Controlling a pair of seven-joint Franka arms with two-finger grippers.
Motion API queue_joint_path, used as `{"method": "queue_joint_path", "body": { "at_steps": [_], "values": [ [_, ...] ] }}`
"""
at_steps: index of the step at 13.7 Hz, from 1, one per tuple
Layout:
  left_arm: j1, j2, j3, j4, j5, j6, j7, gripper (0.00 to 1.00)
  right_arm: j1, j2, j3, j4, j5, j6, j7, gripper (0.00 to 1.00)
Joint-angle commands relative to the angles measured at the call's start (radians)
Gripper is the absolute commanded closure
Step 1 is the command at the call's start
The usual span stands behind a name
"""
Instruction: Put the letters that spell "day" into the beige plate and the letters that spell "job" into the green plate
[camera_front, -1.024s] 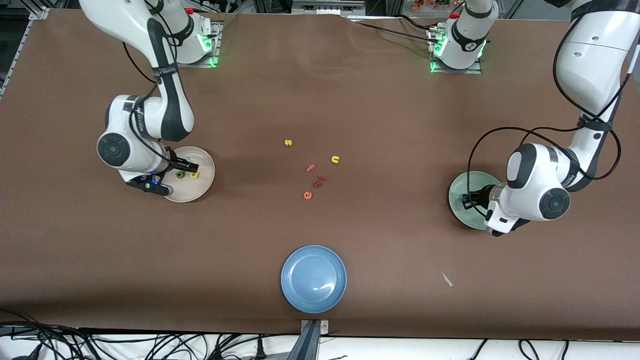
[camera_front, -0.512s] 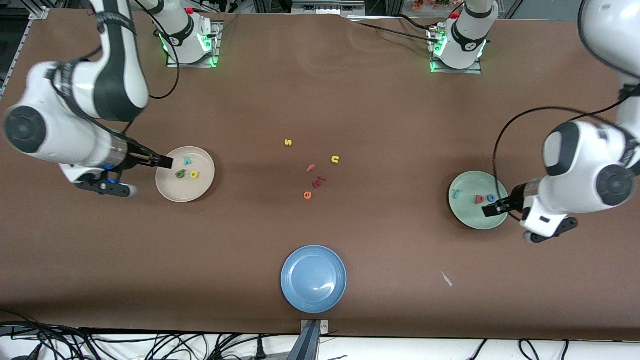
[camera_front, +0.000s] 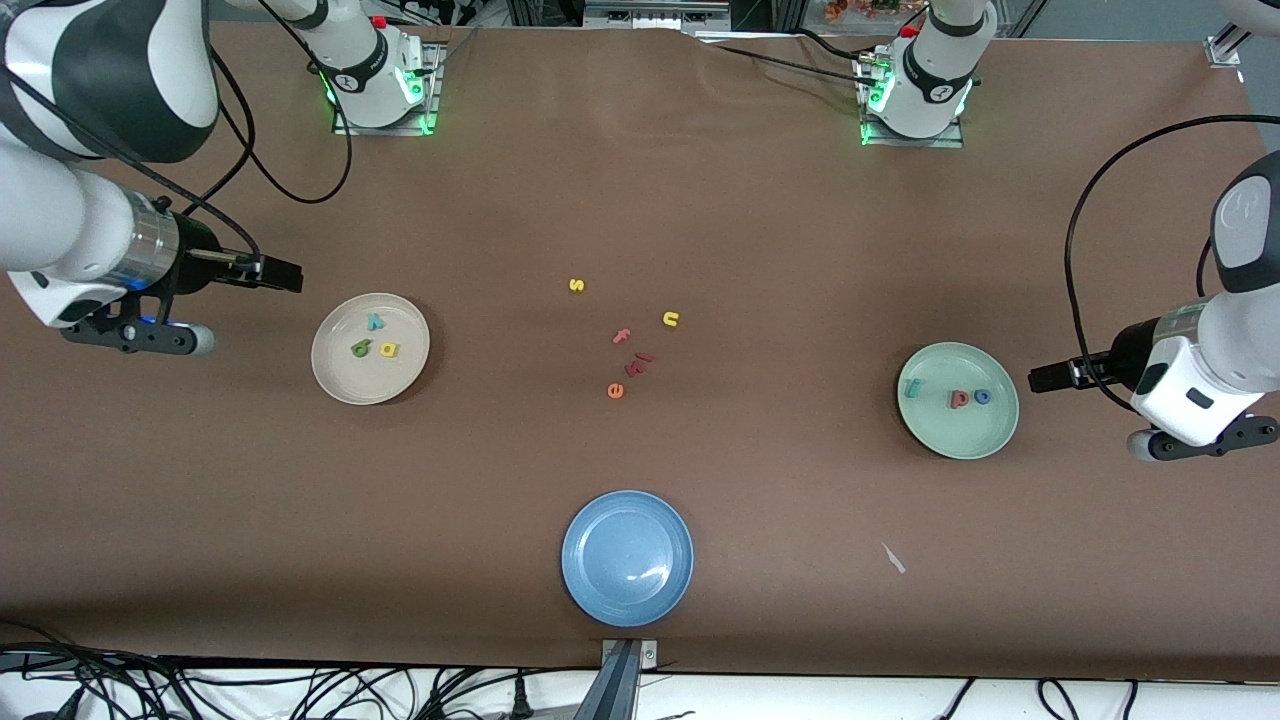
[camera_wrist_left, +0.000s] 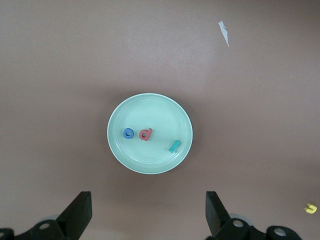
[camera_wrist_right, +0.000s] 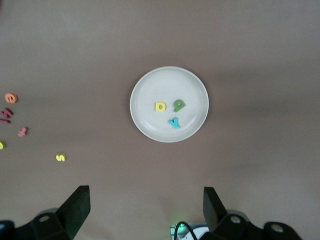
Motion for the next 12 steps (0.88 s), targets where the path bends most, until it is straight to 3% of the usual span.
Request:
{"method": "queue_joint_path", "body": {
  "at_steps": [1,3,5,7,8,10,12],
  "values": [
    [-0.029,0.024,-0.001,0.063,0.062,-0.023,0.078,0.0,-0.199,-0.044,0.151,0.027,0.021,0.025,-0.023,0.0],
    [-0.02,0.021,0.003,0.082,0.059,-0.028,0.07,0.0,-0.368,-0.086,0.335,0.041,-0.028,0.026,-0.019,0.0],
    [-0.028,0.003,0.004,0.081,0.073,-0.028,0.074,0.0,-0.468,-0.156,0.513,0.008,-0.181,0.019,-0.016,0.0],
    [-0.034,0.001,0.001,0.081,0.073,-0.028,0.066,0.0,-0.588,-0.271,0.712,-0.136,-0.31,0.073,0.013,0.0],
    [-0.038,-0.003,0.001,0.081,0.074,-0.029,0.061,0.0,-0.663,-0.328,0.789,-0.226,-0.31,0.15,0.035,0.0],
    [-0.034,-0.005,0.002,0.081,0.071,-0.031,0.069,0.0,-0.702,-0.391,0.808,-0.333,-0.257,0.242,0.073,0.0],
    [-0.055,-0.021,0.01,0.082,0.073,-0.028,0.063,0.0,-0.757,-0.391,0.813,-0.333,-0.217,0.239,0.055,0.0]
  ]
}}
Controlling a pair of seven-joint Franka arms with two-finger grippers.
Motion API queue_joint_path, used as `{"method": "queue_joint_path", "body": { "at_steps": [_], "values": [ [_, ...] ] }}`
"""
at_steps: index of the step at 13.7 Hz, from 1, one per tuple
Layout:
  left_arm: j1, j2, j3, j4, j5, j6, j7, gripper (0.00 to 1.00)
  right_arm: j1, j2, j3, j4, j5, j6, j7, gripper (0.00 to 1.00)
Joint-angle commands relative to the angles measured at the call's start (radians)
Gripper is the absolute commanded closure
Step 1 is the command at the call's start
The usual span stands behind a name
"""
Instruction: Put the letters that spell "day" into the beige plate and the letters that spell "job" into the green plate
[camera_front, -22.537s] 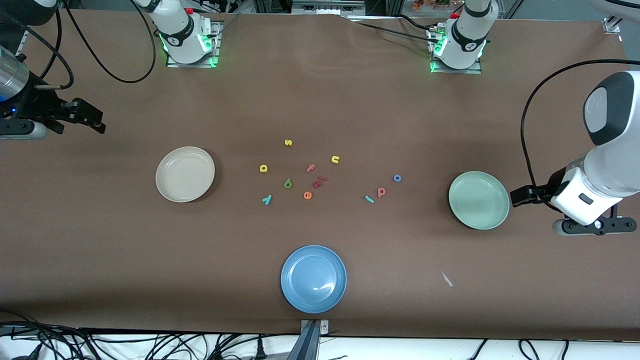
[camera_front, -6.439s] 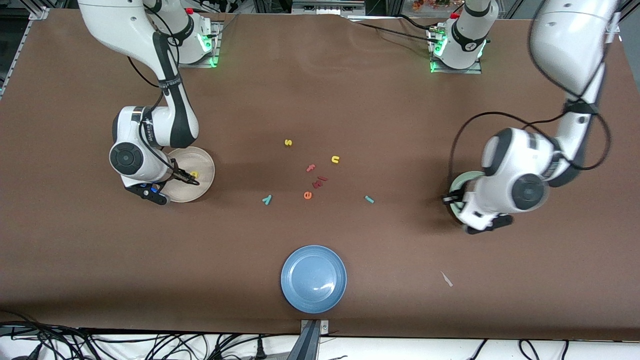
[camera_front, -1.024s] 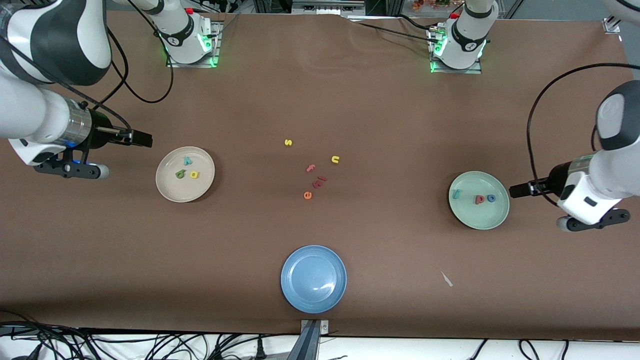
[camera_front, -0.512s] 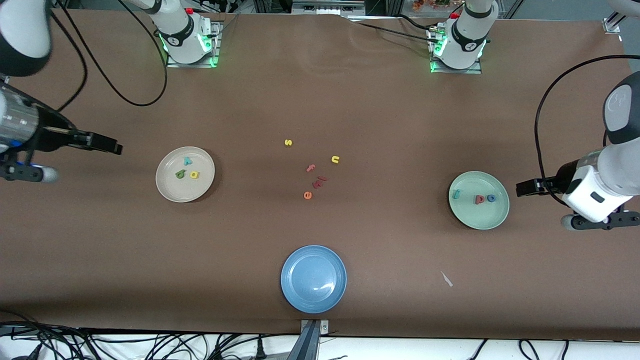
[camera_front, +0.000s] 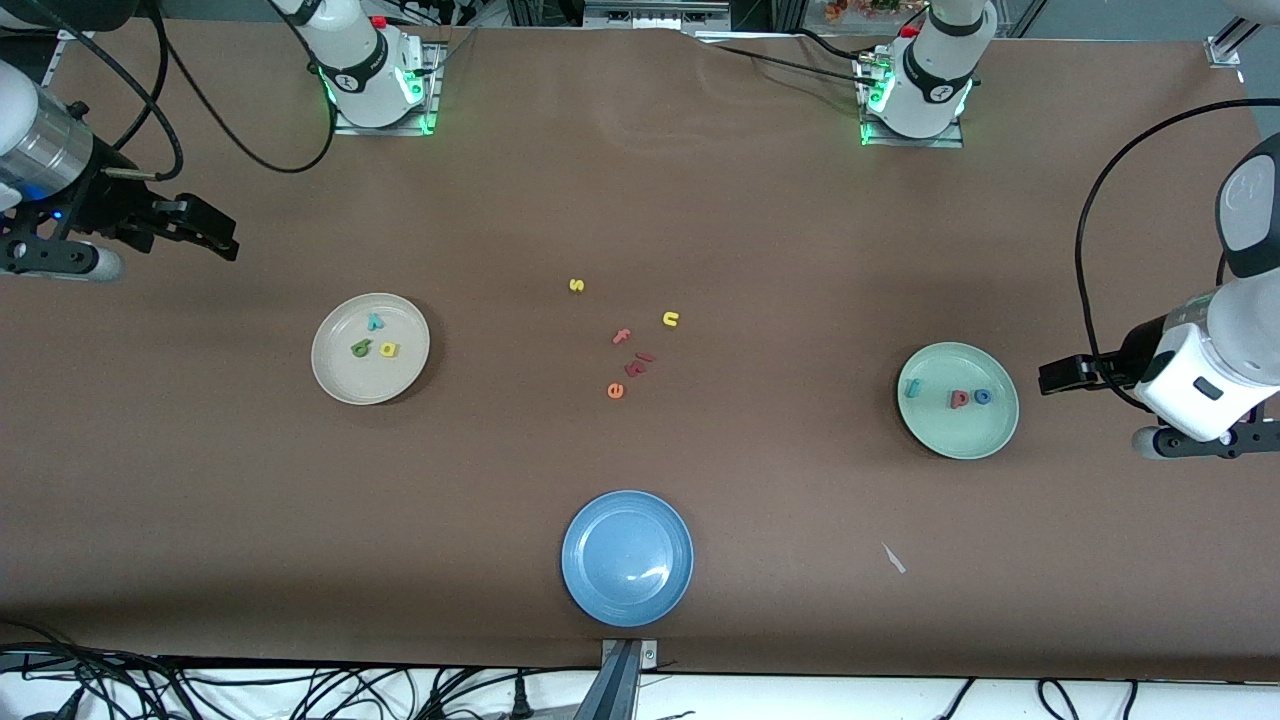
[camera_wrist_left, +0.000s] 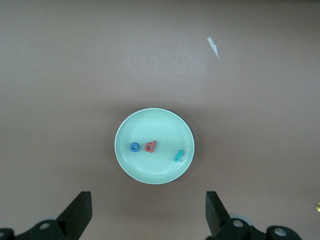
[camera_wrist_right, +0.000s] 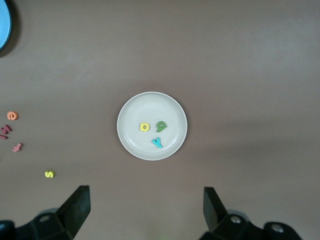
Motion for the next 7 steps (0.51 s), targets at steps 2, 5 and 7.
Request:
{"method": "queue_joint_path", "body": {
  "at_steps": [2,5,7],
  "values": [
    [-0.094,-0.034,0.051,0.012,0.029,-0.016,0.011,0.0,-0.072,-0.047,0.025,-0.058,0.028,0.038,-0.017,0.0],
    [-0.128,-0.066,0.078,-0.024,0.026,0.056,0.014,0.0,-0.07,-0.047,0.023,-0.036,0.027,0.036,-0.019,0.0],
    [-0.126,-0.093,0.08,-0.064,0.022,0.079,0.012,0.0,-0.065,-0.038,0.02,-0.021,0.031,0.043,-0.02,0.0]
  ]
}}
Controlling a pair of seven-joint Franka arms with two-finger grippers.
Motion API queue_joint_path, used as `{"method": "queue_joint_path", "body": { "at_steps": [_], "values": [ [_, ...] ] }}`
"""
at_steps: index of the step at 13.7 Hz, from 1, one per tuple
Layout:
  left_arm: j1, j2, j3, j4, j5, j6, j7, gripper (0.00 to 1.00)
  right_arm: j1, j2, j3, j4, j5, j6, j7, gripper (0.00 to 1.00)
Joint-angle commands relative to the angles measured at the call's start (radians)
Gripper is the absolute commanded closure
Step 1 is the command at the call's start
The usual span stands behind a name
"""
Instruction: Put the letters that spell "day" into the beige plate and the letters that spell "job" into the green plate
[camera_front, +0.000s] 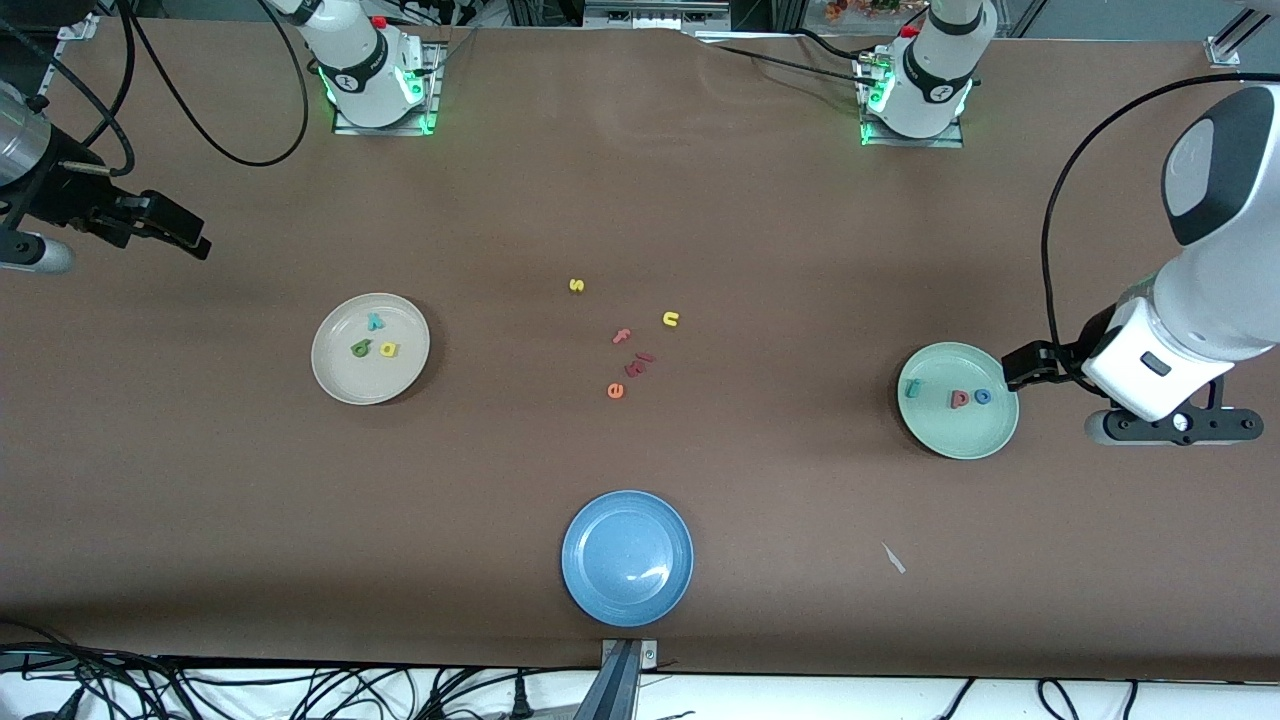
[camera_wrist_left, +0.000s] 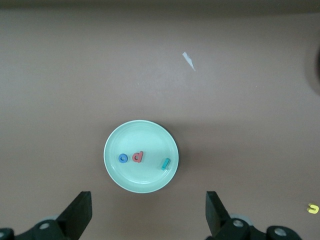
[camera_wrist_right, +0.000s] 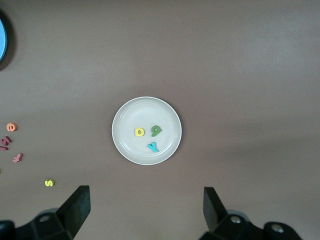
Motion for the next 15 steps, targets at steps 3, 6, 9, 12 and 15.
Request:
{"method": "queue_joint_path", "body": {
  "at_steps": [3,6,9,12,15],
  "values": [
    [-0.002,-0.076,0.035,-0.113,0.017,0.084,0.013,0.0,-0.012,0.004,0.01,0.022,0.022,0.002,-0.012,0.0],
    [-0.062,-0.107,0.108,-0.153,-0.002,0.112,-0.028,0.0,-0.012,0.002,0.01,0.019,0.022,-0.003,-0.009,0.0],
    [-0.051,-0.121,0.121,-0.19,-0.061,0.136,-0.022,0.0,-0.011,0.005,0.012,0.017,0.019,-0.004,-0.007,0.0],
    [-0.046,-0.164,0.122,-0.256,-0.065,0.21,-0.016,0.0,-0.009,0.01,0.013,0.019,0.014,-0.011,-0.009,0.0],
    [-0.049,-0.164,0.124,-0.245,-0.171,0.233,0.017,0.0,-0.009,0.009,0.013,0.019,0.013,-0.031,-0.007,0.0]
  ]
}}
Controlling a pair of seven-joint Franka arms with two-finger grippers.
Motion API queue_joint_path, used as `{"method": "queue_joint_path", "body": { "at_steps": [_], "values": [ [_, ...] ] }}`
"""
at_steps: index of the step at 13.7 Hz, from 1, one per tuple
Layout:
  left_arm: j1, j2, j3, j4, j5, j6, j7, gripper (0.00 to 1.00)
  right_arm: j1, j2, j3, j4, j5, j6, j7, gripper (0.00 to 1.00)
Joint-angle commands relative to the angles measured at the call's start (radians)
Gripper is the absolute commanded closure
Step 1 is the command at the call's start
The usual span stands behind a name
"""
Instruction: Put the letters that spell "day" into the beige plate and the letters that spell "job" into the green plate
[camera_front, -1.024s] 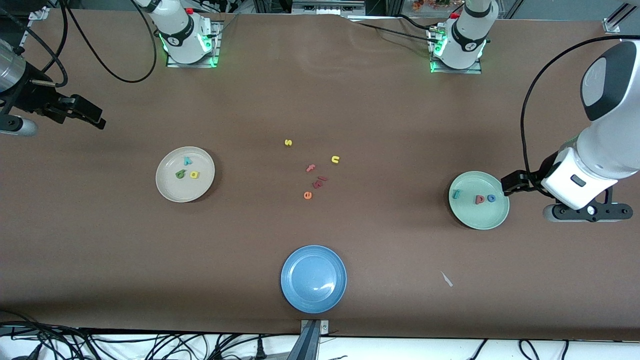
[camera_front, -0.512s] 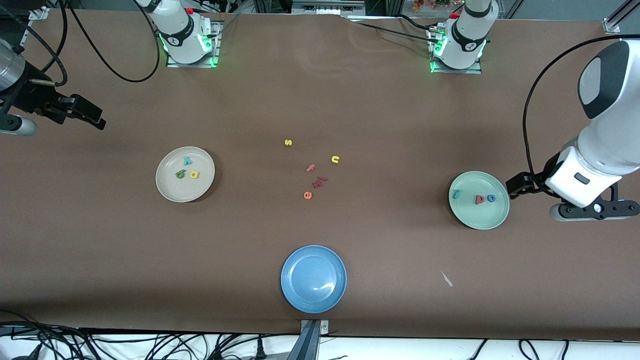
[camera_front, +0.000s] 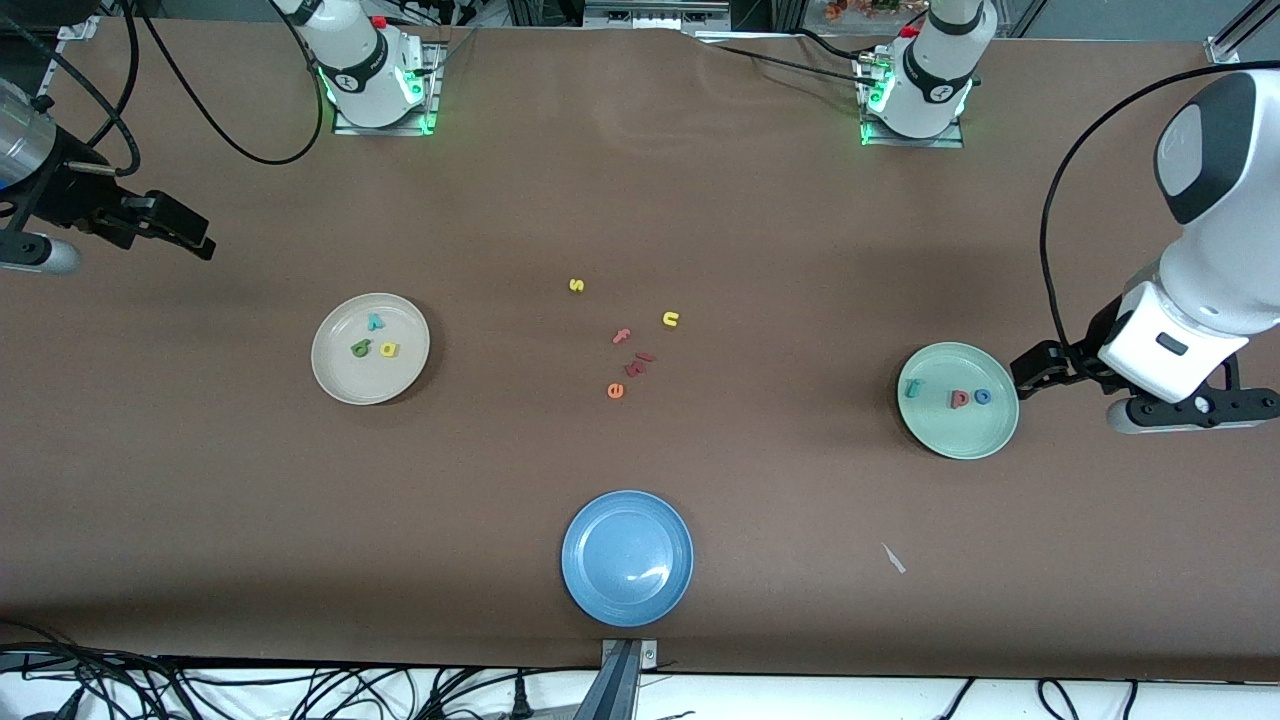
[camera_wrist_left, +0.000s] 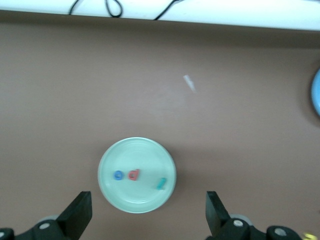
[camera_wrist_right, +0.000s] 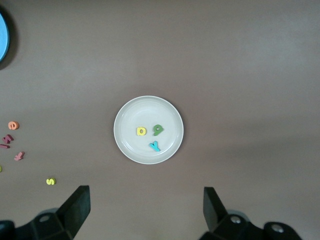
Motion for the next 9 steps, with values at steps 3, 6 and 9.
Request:
{"method": "queue_joint_path", "body": {
  "at_steps": [3,6,9],
  "values": [
    [-0.005,-0.015,0.03,-0.023,-0.069,0.023,0.105,0.0,-0.009,0.002,0.009,0.015,0.01,-0.02,-0.007,0.0],
    [-0.004,0.008,0.033,0.018,-0.065,0.006,0.103,0.0,-0.009,0.002,0.009,0.014,0.01,-0.02,-0.007,0.0],
    [-0.007,0.011,0.033,0.037,-0.058,-0.027,0.102,0.0,-0.009,0.002,0.009,0.014,0.01,-0.02,-0.007,0.0]
  ]
}}
